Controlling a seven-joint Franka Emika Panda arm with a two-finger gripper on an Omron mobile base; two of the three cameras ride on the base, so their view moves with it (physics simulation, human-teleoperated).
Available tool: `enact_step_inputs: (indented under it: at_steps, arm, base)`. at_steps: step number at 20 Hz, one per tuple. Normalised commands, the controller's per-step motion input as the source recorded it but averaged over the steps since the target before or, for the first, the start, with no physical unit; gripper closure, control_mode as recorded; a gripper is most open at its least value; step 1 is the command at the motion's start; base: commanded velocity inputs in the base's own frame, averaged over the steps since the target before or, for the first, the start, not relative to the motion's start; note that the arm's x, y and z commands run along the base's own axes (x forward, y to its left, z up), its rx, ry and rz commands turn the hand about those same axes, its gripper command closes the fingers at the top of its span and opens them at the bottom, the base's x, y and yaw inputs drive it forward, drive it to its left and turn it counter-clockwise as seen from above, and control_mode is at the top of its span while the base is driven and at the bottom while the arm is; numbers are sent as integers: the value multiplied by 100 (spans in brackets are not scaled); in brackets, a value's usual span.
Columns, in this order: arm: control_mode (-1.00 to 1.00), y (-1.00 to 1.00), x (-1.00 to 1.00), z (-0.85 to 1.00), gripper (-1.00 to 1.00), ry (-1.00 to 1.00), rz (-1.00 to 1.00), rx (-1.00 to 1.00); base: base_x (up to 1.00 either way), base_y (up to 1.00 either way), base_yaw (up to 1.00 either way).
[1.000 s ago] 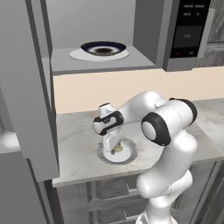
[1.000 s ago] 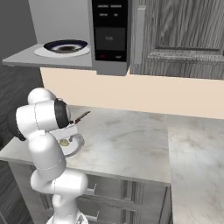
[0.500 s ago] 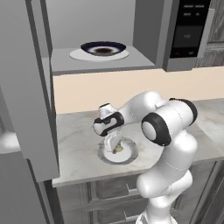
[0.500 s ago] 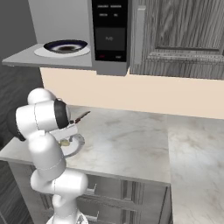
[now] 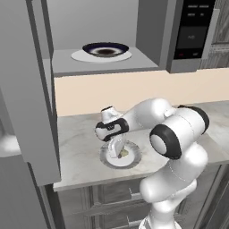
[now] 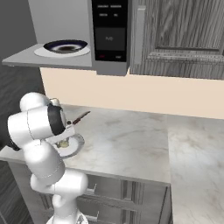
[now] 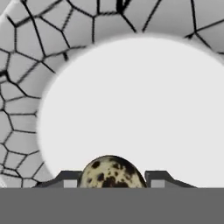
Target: Pick the egg from the counter and place it in the microwave.
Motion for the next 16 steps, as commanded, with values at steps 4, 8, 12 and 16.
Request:
enact_step_inputs:
  at_steps: [4, 8, 12, 16]
  arm:
    - [-100, 0, -33, 97, 100, -7, 3, 10]
    - [-100, -1, -23, 100, 100, -14, 0, 10]
    - [-100, 0, -11, 100, 100, -26, 0, 12]
    - [-100, 0, -3, 100, 100, -37, -2, 10]
  base:
    - [0, 0, 0]
    - [0, 0, 0]
    - [0, 0, 0]
    - [0, 0, 0]
